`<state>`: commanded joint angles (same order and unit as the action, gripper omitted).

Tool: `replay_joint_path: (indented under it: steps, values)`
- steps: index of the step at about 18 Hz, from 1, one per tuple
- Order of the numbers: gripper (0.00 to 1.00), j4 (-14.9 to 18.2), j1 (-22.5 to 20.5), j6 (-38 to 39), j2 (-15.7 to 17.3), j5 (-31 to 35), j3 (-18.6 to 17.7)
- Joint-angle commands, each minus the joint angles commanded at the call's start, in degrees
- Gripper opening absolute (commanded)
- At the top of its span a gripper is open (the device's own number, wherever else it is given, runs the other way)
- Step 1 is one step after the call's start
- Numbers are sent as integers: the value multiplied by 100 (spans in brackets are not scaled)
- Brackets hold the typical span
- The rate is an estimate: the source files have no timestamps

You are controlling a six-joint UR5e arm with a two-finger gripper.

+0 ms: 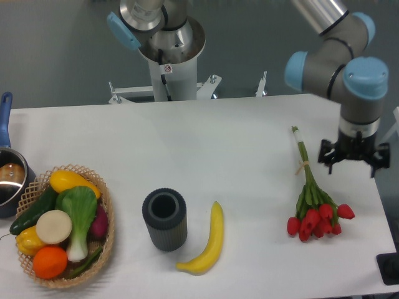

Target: Place the flowers on the table

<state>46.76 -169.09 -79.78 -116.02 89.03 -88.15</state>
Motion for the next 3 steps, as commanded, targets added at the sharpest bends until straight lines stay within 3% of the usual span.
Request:
replay_joint_path:
  steps: [3]
  values:
    - [100, -9, -106, -371, 0, -26, -88]
